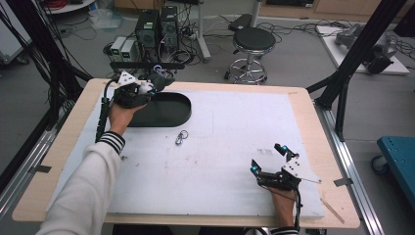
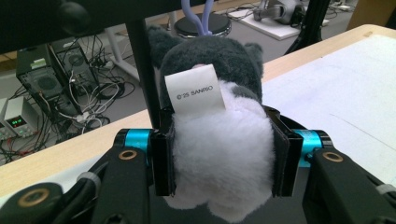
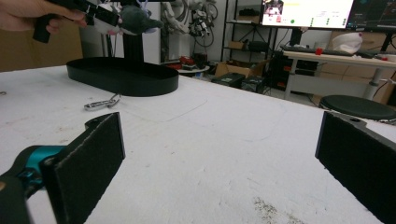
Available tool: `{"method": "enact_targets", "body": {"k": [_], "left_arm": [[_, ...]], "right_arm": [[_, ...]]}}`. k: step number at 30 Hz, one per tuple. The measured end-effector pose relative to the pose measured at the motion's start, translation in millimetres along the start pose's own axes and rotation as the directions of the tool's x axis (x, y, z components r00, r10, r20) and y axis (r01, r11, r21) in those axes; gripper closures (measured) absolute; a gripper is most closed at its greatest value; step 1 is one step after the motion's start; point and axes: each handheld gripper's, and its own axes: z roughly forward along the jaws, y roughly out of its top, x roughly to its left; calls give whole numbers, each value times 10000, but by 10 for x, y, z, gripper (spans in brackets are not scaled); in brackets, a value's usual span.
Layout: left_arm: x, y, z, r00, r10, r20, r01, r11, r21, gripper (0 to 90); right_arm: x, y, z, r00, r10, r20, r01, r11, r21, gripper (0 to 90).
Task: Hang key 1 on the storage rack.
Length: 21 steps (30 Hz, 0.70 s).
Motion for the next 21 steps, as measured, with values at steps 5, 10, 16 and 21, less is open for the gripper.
{"method": "enact_targets", "body": {"k": [5, 10, 16, 21], "left_arm": [[2, -4, -7, 10000, -44, 9, 44, 9999, 100, 507], [8, -18, -27, 9997, -195, 155, 185, 9982, 568, 383], [-4, 25, -154, 9962, -676, 548, 628, 9944, 852, 51], [-77, 21, -408, 9889, -403, 1431, 398, 9992, 59, 17]], "right_arm": [[0, -1, 2, 10000, -70, 7, 70, 10000, -7, 6], [-4, -2, -1, 10000, 46, -44, -46, 10000, -8, 6], [-4, -2, 0, 10000, 57, -50, -57, 10000, -13, 6], [4, -1, -2, 10000, 54, -29, -54, 10000, 25, 6]]}}
